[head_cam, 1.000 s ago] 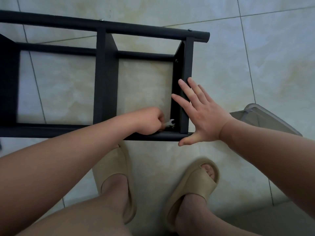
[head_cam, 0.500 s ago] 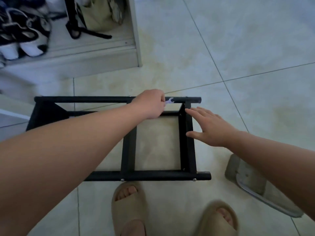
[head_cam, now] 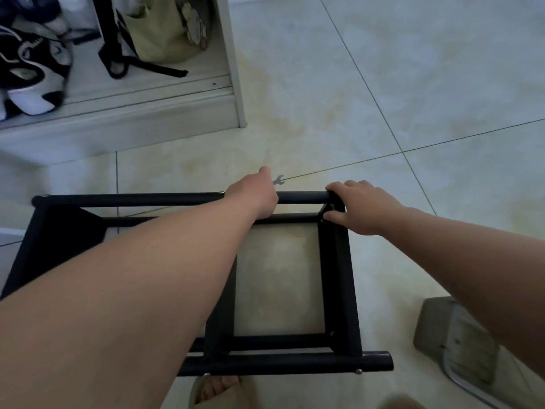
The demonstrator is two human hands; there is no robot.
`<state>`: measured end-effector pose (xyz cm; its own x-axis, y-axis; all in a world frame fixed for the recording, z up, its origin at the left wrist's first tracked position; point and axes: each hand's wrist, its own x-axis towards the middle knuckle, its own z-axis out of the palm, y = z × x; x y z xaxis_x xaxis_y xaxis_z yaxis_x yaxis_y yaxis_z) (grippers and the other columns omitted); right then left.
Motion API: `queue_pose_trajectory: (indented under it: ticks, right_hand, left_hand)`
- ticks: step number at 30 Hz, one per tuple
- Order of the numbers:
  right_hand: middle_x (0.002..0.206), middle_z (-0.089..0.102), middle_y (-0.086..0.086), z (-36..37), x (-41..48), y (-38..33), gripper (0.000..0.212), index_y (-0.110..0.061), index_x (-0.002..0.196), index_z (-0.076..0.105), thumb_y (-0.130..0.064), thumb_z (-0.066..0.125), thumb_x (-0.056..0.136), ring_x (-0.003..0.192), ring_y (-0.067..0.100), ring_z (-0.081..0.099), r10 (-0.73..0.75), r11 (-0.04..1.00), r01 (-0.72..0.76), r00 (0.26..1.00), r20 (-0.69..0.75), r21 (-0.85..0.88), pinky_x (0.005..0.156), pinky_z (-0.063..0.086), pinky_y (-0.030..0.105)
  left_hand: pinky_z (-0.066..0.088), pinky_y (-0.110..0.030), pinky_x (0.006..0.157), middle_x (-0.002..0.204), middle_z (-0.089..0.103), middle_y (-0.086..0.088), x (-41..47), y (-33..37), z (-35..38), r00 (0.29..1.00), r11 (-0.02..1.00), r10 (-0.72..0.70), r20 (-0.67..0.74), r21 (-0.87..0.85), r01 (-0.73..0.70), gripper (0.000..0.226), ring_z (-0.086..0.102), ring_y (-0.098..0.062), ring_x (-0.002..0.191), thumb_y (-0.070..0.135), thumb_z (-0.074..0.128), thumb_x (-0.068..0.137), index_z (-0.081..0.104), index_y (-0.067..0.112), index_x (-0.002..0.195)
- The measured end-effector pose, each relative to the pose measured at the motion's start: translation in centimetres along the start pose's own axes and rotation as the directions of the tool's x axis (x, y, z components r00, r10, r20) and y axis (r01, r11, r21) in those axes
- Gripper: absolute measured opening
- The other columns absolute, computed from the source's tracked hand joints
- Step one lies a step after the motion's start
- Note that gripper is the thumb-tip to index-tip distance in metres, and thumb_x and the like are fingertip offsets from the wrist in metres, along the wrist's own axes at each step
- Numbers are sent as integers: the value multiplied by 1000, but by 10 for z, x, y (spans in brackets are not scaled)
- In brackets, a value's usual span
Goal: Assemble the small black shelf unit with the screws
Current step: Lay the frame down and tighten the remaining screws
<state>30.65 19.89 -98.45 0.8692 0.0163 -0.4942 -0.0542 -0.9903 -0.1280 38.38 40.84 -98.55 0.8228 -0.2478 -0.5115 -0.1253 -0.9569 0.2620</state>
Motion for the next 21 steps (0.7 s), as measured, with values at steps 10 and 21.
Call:
queue_pose_trajectory:
  ticks: [10,21]
  right_hand:
    - [108,56,-2,-31,-51,-25,39,-26,119,56,-58,44,100,104,23,51,-13,997,-5,978,-209,-83,72,35,34]
    - [104,53,-8,-77,-197,-82,43,-28,100,48,-65,65,85,107,20,52,-49,999,41,927,-372,-30,70,35,33]
  left_hand:
    - [35,-36,55,83,56,-8,-41,-8,-20,986,994,108,-124,-5,-109,9,55,-25,70,9,37,98,38,14,105]
    - [41,-38,65,97,60,-10,-189,-12,-83,986,990,138,-90,40,-135,6,55,-25,77,16,37,102,41,12,103]
